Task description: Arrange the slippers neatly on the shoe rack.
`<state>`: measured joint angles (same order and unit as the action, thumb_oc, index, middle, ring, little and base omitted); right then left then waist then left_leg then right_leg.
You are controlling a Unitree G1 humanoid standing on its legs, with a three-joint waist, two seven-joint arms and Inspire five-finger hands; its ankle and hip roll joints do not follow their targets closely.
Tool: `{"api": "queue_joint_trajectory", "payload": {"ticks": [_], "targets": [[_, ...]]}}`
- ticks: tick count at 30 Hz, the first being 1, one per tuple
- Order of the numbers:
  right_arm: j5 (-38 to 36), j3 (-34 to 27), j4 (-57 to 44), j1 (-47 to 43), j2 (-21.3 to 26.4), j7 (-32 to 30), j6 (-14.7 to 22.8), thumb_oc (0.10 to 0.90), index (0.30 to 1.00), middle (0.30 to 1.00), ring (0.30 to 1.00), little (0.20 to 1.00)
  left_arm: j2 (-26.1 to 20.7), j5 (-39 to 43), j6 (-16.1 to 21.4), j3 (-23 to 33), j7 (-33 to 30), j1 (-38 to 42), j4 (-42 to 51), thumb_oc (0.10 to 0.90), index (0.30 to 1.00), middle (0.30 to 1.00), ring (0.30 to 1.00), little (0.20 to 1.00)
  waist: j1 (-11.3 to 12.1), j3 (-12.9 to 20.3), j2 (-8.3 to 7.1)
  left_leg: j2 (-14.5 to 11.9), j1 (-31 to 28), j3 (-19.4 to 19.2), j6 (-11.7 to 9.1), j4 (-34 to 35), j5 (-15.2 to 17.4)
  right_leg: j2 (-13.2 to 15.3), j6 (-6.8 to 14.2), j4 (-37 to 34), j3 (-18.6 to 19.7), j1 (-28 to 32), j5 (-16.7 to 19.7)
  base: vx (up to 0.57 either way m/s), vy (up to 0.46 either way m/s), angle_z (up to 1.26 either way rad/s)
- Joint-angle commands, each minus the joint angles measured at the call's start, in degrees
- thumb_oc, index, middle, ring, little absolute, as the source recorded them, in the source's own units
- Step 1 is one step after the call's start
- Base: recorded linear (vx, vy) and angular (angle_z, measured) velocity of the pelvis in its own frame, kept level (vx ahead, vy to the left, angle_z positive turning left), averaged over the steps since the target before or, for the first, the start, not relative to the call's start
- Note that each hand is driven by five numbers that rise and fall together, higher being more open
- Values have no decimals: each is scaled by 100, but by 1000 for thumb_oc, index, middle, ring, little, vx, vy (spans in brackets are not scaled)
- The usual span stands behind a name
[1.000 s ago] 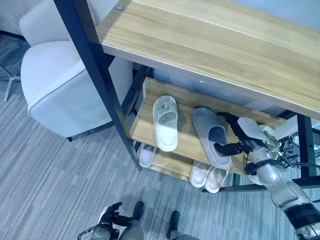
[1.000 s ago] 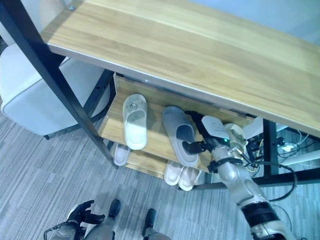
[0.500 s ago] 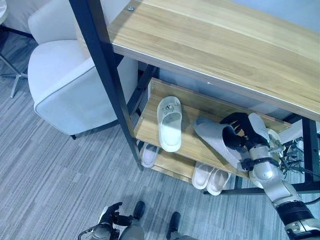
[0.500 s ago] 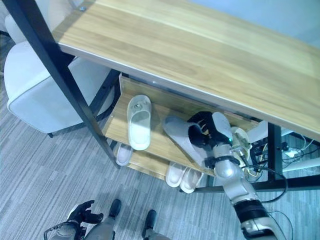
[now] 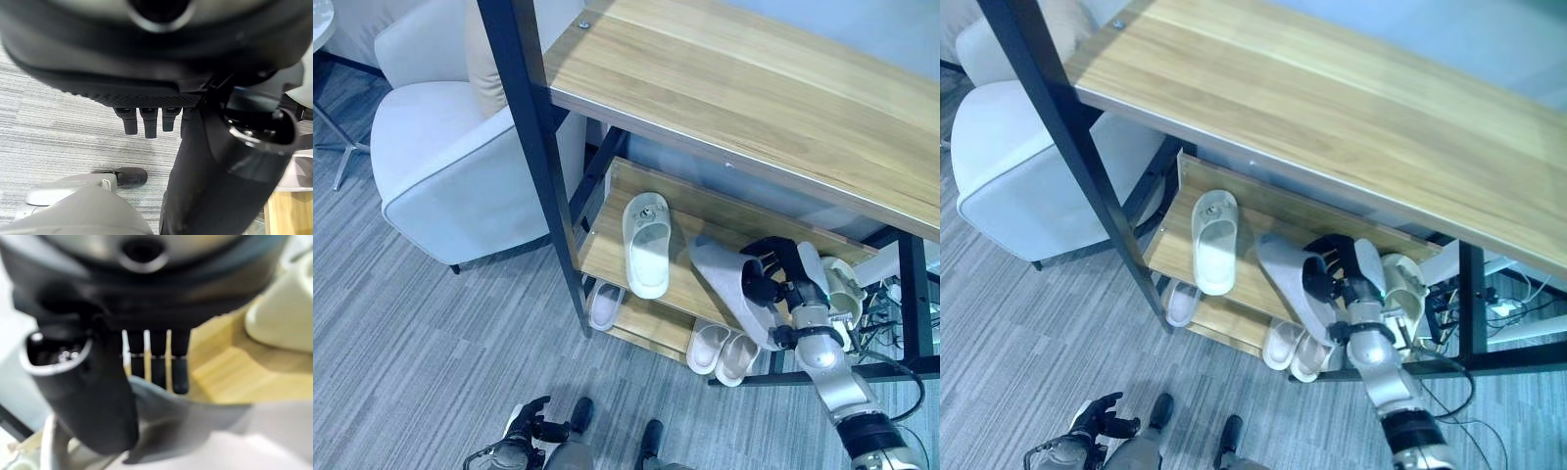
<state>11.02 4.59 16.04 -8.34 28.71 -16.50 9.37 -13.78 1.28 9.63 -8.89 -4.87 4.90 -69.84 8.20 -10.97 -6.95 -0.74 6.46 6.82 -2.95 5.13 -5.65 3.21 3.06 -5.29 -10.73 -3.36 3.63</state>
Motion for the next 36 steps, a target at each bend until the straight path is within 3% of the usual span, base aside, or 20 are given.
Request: {"api": "queue_joint_trajectory", "payload": {"ticks": [1, 8, 11, 14, 17, 18, 20, 22, 31, 33, 34, 35, 36], "targets": [[-114, -642, -882, 132, 163, -393, 424, 400, 300, 300, 300, 300, 144, -280, -22, -377, -89, -219, -548, 800, 900, 900, 900, 900, -7, 414, 46, 54, -209, -192, 102, -13, 652, 293, 621, 29, 363, 188, -359, 9, 65, -3], [-542, -820, -2066, 1249, -393, 146, 644, 400, 300, 300, 300, 300, 106, -280, 4, -106, -135, -355, -439, 800, 900, 900, 900, 900, -302, 487, 207, 233, -609, -472, 323, -48, 823, 502, 723, 137, 666, 393, -316, -8, 147, -23], [-797, -697, -2260, 1477, -559, 376, 731, 400, 300, 300, 300, 300, 33, -106, 103, 2, -164, -382, -215, 800, 900, 900, 900, 900, -447, 330, 272, 298, -649, -617, 416, -345, 938, 614, 746, 635, 815, 242, -339, -60, 113, -26], [-1171, -426, -2236, 1525, -712, 579, 800, 400, 300, 300, 300, 300, -85, 158, 175, 146, -244, -325, -67, 800, 900, 900, 900, 900, -509, 107, 319, 256, -622, -849, 456, -568, 959, 549, 766, 1174, 857, -50, -348, -115, 48, -41], [-1458, -294, -2279, 1740, -766, 786, 845, 400, 300, 300, 300, 300, -156, 312, 208, 244, -232, -366, 83, 800, 900, 900, 900, 900, -523, 76, 318, 211, -654, -928, 432, -591, 944, 390, 708, 1312, 813, -77, -468, -52, 9, -43], [-1708, -157, -2248, 1987, -759, 1072, 885, 400, 300, 300, 300, 300, -217, 444, 261, 331, -223, -449, 173, 800, 900, 900, 900, 900, -555, 122, 335, 193, -730, -959, 413, -516, 914, 150, 604, 1349, 695, -93, -595, -2, -7, -23], [-1805, -40, -2135, 2000, -737, 1190, 905, 400, 300, 300, 300, 300, -241, 507, 301, 336, -231, -469, 238, 800, 900, 900, 900, 900, -575, 137, 336, 214, -743, -995, 410, -488, 895, 39, 560, 1335, 618, -100, -637, -43, 4, -5], [-1999, 165, -2101, 2222, -695, 1416, 928, 400, 300, 300, 300, 300, -245, 517, 360, 379, -214, -493, 237, 800, 900, 900, 900, 900, -629, 186, 302, 287, -682, -930, 383, -519, 811, -181, 422, 1217, 760, -35, -744, -25, -45, -5], [-2080, 391, -2064, 2657, -399, 1769, 917, 400, 300, 300, 300, 300, 13, 813, 417, 459, -245, -625, 137, 800, 900, 900, 900, 900, -612, 298, 389, 242, -840, -699, 247, -300, 714, -273, 245, 633, 567, 422, -724, 28, -69, 17], [-2038, 415, -1912, 2654, -380, 1746, 903, 400, 300, 300, 300, 300, 52, 829, 433, 430, -307, -579, 84, 800, 900, 900, 900, 900, -629, 259, 401, 232, -736, -680, 189, -455, 741, -254, 222, 619, 490, 451, -769, -79, -32, 30], [-2009, 359, -1850, 2660, -362, 1673, 911, 400, 300, 300, 300, 300, 78, 900, 486, 377, -361, -465, 87, 800, 900, 900, 900, 900, -685, 136, 373, 190, -405, -841, 34, -928, 777, -141, 199, 640, 334, 423, -780, -115, -22, 32], [-2008, 359, -1845, 2653, -363, 1671, 915, 400, 300, 300, 300, 300, 78, 901, 487, 378, -362, -458, 84, 800, 900, 900, 900, 900, -703, 145, 376, 190, -356, -824, 32, -987, 803, -141, 198, 645, 316, 407, -783, -132, 16, 43], [-2006, 334, -1799, 2654, -333, 1638, 911, 400, 300, 300, 300, 300, 109, 948, 520, 363, -384, -411, 118, 800, 900, 900, 900, 900, -733, 85, 366, 83, -223, -1049, -29, -1143, 798, -78, 188, 675, 229, 384, -786, -74, 45, 67]]}}
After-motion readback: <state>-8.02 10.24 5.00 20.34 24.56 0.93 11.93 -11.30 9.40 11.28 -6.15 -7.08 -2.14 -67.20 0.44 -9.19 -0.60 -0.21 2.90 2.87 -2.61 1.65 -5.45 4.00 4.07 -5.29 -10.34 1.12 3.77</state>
